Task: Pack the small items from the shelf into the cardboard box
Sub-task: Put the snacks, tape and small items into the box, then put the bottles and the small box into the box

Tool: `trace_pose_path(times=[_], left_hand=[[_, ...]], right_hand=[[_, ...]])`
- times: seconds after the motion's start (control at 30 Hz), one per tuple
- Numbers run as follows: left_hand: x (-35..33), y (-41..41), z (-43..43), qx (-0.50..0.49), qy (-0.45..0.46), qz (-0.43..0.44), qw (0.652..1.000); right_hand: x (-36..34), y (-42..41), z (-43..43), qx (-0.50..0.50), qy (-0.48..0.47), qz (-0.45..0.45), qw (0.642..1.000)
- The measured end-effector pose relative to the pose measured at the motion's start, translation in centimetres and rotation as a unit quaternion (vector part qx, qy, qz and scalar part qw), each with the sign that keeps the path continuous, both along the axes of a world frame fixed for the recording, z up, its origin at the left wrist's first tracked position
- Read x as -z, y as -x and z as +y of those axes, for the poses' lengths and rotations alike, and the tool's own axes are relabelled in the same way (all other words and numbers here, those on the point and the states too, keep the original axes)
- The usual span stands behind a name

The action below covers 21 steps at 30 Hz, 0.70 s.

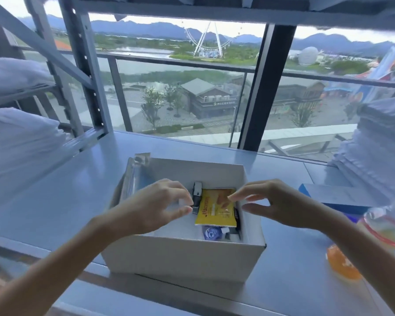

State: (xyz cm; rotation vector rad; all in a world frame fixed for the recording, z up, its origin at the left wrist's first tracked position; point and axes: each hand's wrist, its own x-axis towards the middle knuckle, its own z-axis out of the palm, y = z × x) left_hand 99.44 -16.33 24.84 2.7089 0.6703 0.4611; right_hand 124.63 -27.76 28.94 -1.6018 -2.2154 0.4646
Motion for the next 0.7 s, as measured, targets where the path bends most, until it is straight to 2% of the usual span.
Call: trace_pose_path(times=[0.17,0.43,0.6,0.7], left_hand=[[-2.1,-7.2,0.1,0.067,-0.01,-0.004,0.998],[-4.4,-19.6,-2.1,0.189,-0.044,0.027,0.981],[-3.6,-26.8,-3.6,0.212,-0.051,0.052,0.975],[-2.8,-30.5,-3.7,0.197,-0.046,0.092,0.975]], right_hand=[[-1.8,-2.1,-3.8,0.091,-0.021,-0.012,0.996],[-6.7,-6.3,-13.3,0.257,-0.059,0.023,0.964],[-8.2,-10.4,-14.6,0.306,-0.096,0.011,0.947],[-8.0,-13.8,-13.8,0.325,-0.07,0.005,0.943]])
